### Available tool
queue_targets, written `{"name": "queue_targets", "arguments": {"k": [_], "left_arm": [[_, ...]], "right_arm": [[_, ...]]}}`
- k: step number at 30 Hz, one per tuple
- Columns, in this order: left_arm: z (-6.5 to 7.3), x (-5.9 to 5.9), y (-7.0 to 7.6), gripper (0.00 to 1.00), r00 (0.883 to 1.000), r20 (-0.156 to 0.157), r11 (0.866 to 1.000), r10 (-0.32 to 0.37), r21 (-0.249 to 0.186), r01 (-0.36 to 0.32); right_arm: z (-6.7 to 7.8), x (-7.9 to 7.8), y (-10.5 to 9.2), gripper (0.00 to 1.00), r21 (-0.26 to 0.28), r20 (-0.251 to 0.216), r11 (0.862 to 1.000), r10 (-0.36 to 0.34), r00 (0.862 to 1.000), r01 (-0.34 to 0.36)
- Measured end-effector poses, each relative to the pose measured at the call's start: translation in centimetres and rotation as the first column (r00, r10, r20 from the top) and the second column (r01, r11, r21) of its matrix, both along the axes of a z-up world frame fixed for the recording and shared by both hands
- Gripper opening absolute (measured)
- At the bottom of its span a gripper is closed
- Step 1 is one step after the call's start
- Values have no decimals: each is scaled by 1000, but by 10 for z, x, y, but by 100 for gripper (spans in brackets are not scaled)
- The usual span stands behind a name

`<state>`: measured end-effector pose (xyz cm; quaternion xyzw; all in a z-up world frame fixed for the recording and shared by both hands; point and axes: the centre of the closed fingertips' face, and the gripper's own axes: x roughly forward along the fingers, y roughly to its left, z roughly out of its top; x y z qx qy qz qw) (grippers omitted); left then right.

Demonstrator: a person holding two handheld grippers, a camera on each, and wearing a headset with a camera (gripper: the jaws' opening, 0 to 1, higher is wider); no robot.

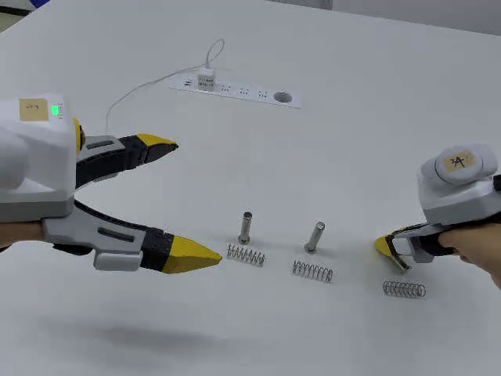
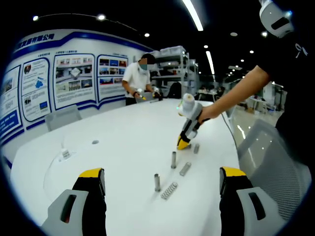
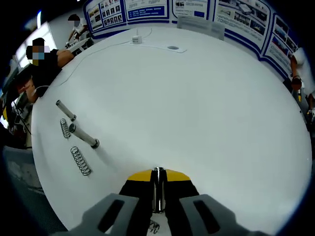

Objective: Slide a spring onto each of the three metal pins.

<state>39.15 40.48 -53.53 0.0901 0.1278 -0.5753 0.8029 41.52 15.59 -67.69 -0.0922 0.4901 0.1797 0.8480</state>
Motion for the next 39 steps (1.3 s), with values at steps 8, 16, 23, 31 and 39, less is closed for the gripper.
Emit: {"name": "queue_targets", "arguments": {"k": [8,16,23,31,39], "left_arm": [[-2,-5,2,98,1000,-3,1000,-1,16,1],[-4,-7,3,98,1000,-9,1000,5,22,-5],[-3,-9,3,98,1000,-6,1000,7,22,-7],[-3,-8,4,98,1000,-7,1000,14,16,-14],[-2,-8,2,98,1000,-4,1000,10,7,-10]], "right_arm": [[0,-4,4,8,0,-3,1000,24,1000,-24],[4,-7,9,8,4,23,999,49,999,-49],[12,-2,9,7,7,74,998,61,995,-62],[18,0,7,7,21,102,998,53,993,-56],[22,-3,6,7,27,124,998,51,991,-55]]}}
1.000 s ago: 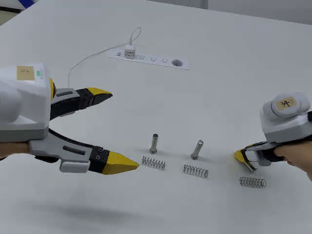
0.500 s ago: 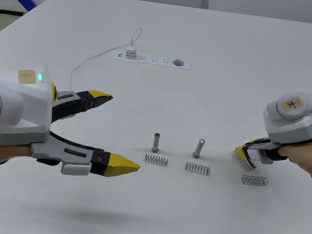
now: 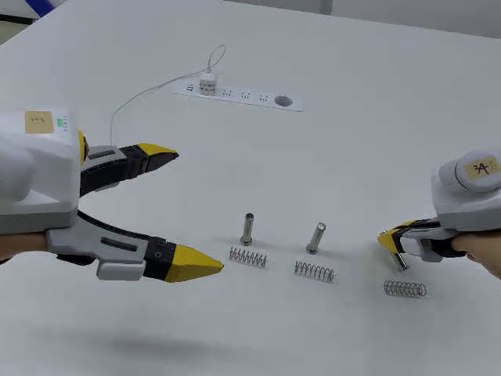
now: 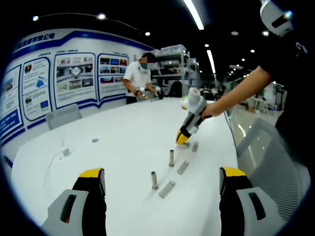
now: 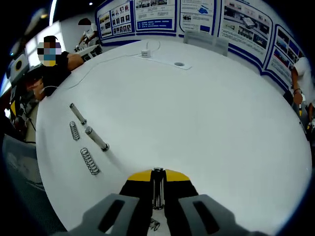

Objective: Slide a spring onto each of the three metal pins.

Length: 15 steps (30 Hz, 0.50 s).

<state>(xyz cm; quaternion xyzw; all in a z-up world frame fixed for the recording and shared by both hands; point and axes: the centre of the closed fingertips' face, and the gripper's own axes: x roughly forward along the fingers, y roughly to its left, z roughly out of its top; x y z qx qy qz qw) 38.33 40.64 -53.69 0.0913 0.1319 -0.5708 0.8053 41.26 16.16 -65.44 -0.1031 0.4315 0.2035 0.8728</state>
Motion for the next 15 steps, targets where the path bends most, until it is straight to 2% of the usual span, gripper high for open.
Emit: {"name": "queue_targets", "arguments": {"k": [15], "left_arm": [[2,-3,1,99,1000,2,1000,2,0,-2]], "right_arm": [[6,-1,-1,7,30,32,999,-15,999,14]]}}
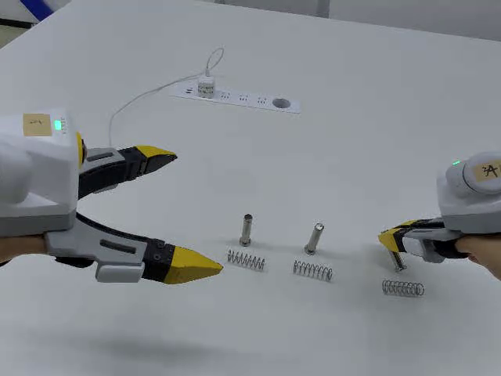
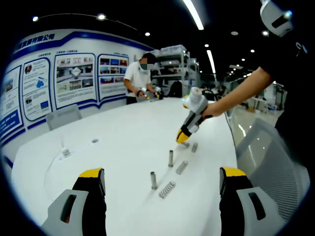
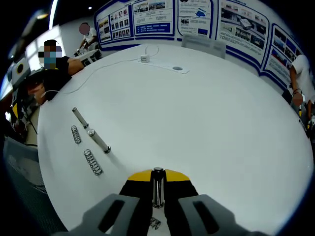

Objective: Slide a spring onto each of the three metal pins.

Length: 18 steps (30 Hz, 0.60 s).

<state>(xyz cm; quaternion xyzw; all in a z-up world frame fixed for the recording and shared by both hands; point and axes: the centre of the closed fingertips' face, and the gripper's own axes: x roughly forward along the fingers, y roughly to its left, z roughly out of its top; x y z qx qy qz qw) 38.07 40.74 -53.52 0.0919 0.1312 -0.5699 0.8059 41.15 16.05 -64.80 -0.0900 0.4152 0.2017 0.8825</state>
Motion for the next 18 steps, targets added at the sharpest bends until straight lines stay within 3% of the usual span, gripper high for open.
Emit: {"name": "queue_targets", "arguments": {"k": [18], "left_arm": [[2,-1,-3,99,1000,0,1000,-2,-2,2]], "right_arm": [[12,-1,-2,7,19,53,1000,4,999,-5]]}}
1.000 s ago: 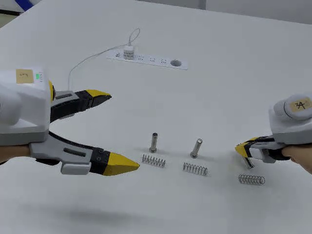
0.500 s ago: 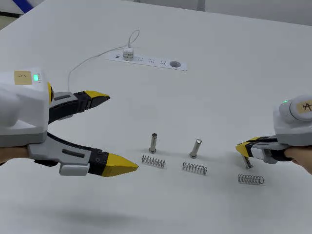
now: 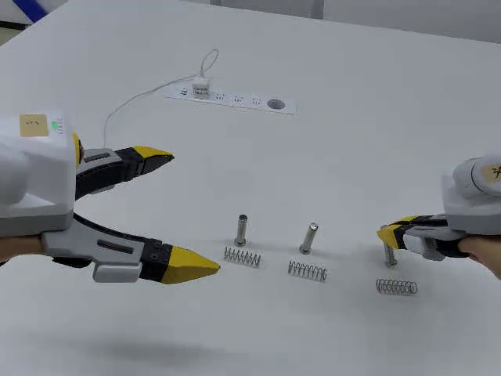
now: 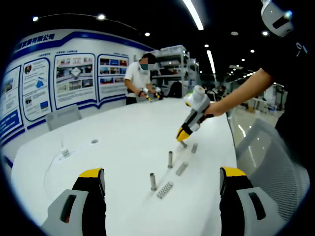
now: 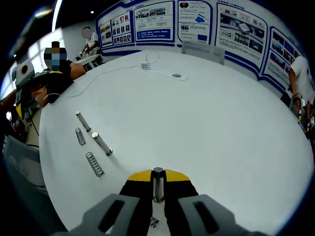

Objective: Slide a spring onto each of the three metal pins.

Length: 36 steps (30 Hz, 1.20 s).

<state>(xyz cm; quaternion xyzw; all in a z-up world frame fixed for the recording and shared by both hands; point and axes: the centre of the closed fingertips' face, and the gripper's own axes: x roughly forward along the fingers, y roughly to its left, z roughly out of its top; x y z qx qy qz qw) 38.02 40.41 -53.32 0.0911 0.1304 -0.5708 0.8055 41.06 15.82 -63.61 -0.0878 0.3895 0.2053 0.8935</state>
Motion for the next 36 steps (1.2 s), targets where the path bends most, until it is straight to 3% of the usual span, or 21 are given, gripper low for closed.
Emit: {"name": "queue_targets", "arguments": {"k": [25,27,31,33,36], "left_arm": [[1,-7,-5,99,1000,0,1000,-15,19,15],[2,-7,-5,99,1000,2,1000,-14,18,14],[2,-8,-5,99,1000,0,1000,-10,17,10],[1,-9,-5,99,1000,0,1000,-15,23,15],[1,-10,-6,99,1000,-2,1000,-21,22,21]], "right_arm": [[6,-4,-6,8,40,78,999,-10,997,7],[8,-5,-4,8,43,109,999,12,994,-17],[8,-11,-5,8,80,145,997,-7,989,-5],[9,-13,-6,8,95,143,995,-24,989,10],[10,-15,-5,8,72,137,997,-4,991,-6]]}}
